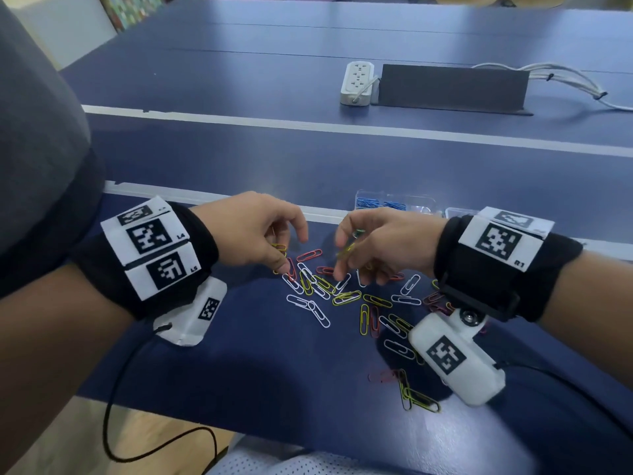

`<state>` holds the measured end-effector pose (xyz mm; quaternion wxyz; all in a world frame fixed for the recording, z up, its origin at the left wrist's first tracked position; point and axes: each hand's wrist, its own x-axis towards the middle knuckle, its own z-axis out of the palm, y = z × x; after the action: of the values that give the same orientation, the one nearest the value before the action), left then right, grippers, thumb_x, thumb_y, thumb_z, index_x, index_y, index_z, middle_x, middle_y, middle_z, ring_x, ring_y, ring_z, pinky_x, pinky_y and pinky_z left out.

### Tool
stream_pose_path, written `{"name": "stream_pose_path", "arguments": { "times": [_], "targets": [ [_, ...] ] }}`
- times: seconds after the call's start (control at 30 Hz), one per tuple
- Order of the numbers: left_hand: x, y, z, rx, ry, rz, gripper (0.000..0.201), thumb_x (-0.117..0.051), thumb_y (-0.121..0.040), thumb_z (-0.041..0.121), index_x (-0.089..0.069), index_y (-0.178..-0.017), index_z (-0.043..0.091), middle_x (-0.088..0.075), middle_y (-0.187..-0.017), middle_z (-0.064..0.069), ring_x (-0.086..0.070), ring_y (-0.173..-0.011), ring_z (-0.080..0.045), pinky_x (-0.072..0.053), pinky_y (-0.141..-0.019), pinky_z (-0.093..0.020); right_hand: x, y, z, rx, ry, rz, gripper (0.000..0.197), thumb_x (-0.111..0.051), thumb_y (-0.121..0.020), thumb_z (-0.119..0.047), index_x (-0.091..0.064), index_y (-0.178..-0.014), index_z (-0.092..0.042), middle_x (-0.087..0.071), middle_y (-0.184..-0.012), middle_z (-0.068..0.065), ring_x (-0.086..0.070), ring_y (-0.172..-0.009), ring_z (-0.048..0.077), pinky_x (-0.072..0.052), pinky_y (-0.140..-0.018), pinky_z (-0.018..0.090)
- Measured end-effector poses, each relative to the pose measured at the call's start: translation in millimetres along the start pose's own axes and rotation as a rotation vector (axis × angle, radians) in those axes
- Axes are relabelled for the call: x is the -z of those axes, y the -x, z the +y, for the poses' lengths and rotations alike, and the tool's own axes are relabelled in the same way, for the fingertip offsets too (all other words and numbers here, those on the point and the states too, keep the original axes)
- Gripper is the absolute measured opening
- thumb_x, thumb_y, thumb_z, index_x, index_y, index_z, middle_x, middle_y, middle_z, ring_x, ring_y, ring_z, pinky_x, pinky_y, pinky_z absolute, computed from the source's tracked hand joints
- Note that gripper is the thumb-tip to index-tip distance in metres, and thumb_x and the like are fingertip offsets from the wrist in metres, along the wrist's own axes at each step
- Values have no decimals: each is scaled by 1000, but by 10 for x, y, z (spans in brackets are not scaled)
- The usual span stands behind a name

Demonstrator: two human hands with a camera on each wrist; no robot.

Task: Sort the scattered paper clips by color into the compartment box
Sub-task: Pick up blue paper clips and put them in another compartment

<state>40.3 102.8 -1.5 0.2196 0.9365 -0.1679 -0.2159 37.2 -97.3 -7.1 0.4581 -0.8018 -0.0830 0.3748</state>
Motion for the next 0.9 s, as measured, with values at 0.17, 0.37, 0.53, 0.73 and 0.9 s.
{"name": "stream_pose_path", "arguments": {
  "times": [0.17,0.37,0.53,0.73,0.9],
  "targets": [
    [-3,-44,-17,10,-223,-5,27,-78,-69,24,-69,-93,31,-60,-74,4,-50,-64,-5,-42,-66,-22,-59,7,-72,-10,94,-7,22,-49,-84,7,-63,-83,-10,-67,-77,10,-52,-45,10,-38,-35,13],
    [-21,-83,-62,16,-322,-13,11,-76,-71,29,-70,-79,24,-65,-83,-4,-56,-75,-16,-46,-70,-29,-156,12,-166,114,686,260,21,-55,-84,-27,-73,-89,-18,-72,-88,4,-60,-81,20,-47,-73,24],
    [28,-21,-74,31,-289,-7,12,-70,-76,32,-61,-69,28,-64,-72,7,-55,-67,-5,-42,-63,-23,-271,-146,-259,121,904,303,35,-61,-80,-46,-69,-91,-14,-61,-81,8,-57,-81,27,-44,-68,27],
    [48,99,-53,4,-183,6,12,-64,-81,22,-58,-76,31,-62,-68,9,-52,-64,-1,-39,-64,-25,-353,-306,-424,162,1015,295,16,-63,-81,-28,-66,-87,-14,-43,-64,1,-48,-73,27,-37,-64,26],
    [11,147,-36,46,-10,-50,25,-47,-87,5,-61,-91,25,-62,-67,5,-58,-55,-7,-48,-63,-19,-271,-254,-470,142,997,230,20,-64,-77,-33,-65,-81,-13,-61,-79,5,-57,-80,27,-48,-70,29]
  ]
}}
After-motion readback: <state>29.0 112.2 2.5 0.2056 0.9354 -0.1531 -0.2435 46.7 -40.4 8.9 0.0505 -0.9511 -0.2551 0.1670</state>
